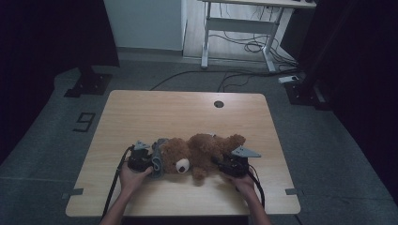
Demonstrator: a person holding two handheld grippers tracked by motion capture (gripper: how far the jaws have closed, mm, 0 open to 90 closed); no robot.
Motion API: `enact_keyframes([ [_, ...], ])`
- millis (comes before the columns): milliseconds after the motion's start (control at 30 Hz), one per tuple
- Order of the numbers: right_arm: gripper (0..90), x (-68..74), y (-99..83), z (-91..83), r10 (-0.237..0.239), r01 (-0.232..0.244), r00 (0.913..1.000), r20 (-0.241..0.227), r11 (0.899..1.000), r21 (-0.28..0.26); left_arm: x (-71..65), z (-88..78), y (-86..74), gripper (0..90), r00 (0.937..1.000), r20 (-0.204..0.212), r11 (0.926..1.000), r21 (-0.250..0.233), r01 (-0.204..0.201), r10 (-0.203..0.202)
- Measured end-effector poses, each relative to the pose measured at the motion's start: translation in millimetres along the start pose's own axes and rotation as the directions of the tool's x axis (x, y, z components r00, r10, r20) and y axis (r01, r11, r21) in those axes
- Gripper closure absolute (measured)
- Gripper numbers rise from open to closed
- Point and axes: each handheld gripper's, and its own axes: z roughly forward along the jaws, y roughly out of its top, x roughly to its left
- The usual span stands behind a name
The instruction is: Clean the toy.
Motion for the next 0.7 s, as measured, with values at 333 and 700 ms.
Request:
enact_keyframes([
  [333,56.0,-7.4,0.0,-0.5,0.03,-0.029,0.9988,0.039,0.999,-0.027,-6.7,-7.1,52.1,79.6,0.9989,-0.032,0.9973,-0.064,-0.037,0.035],
  [700,55.8,-3.1,-1.4,-0.4,-0.014,0.015,0.9991,0.041,0.999,-0.028,-67.2,-47.7,96.2,79.2,0.9774,0.053,0.9615,-0.198,-0.191,0.205],
])
